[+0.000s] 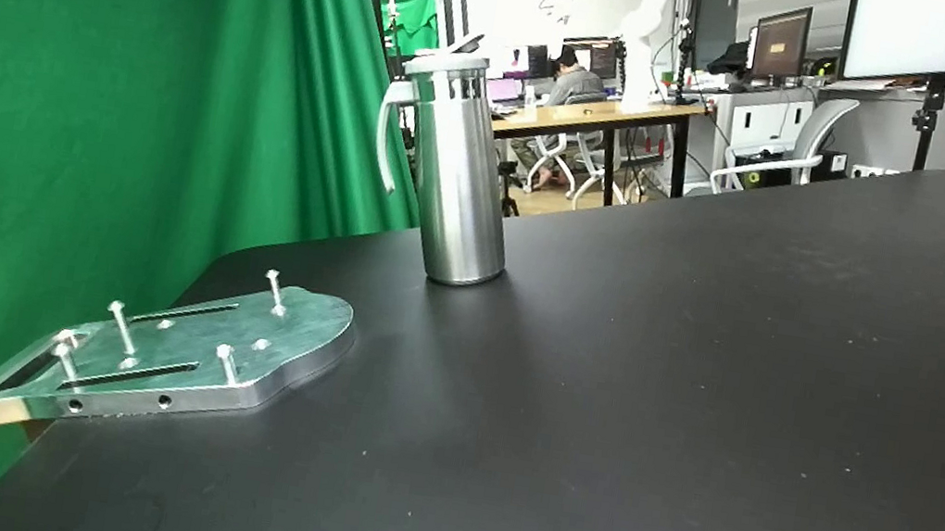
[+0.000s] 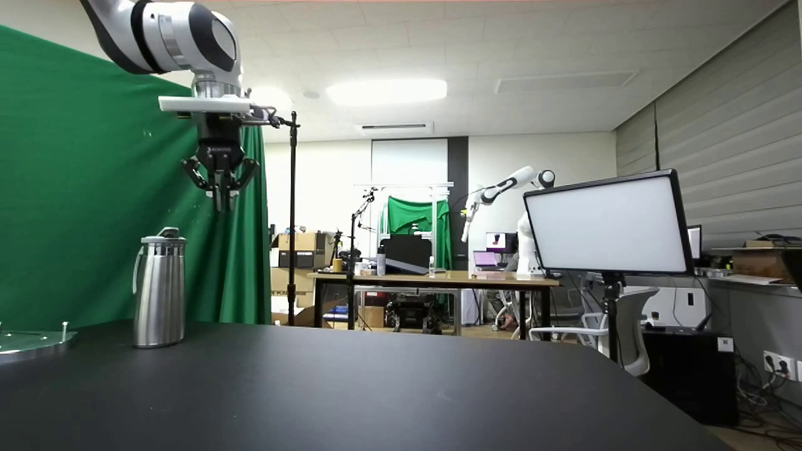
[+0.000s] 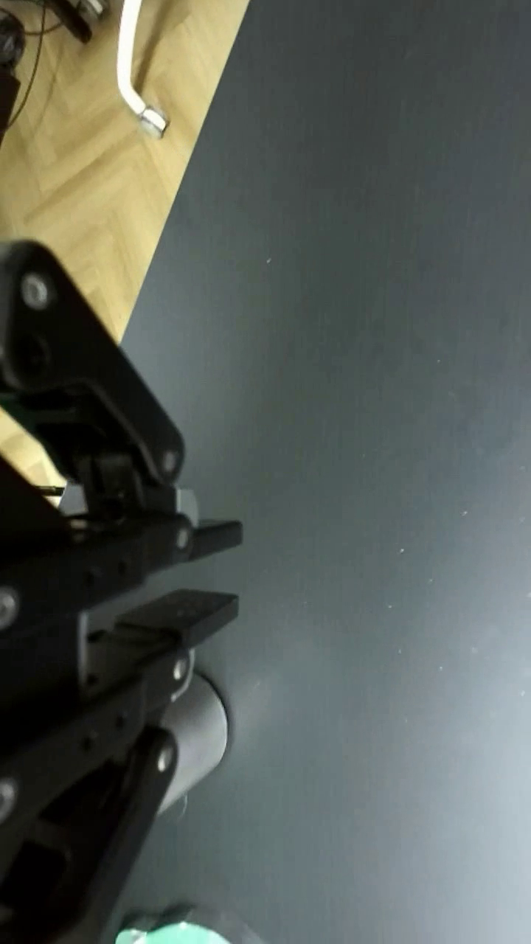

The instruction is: Close the mouth of the flask

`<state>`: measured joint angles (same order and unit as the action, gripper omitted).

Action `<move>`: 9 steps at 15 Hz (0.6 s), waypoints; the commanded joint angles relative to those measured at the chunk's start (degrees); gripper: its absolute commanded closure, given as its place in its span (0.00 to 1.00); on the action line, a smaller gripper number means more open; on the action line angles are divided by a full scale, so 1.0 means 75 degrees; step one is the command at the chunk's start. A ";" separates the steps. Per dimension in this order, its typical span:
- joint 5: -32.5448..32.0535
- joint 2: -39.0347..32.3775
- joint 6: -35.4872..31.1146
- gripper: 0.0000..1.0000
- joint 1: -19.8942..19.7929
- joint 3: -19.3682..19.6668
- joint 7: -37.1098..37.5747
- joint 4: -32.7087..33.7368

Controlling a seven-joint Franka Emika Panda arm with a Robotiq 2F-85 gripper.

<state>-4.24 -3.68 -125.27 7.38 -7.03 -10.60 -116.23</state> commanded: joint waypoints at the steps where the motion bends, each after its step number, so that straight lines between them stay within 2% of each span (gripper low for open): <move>1: 0.0077 -0.0228 0.0191 0.85 0.0075 -0.0115 0.0016 0.0347; 3: 0.0132 -0.0577 0.0403 0.98 0.0177 -0.0211 0.0037 0.0836; 9: 0.0135 -0.0717 0.0492 0.99 0.0147 -0.0203 0.0037 0.1011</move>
<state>-3.21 -9.03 -121.77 8.55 -8.45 -10.38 -108.80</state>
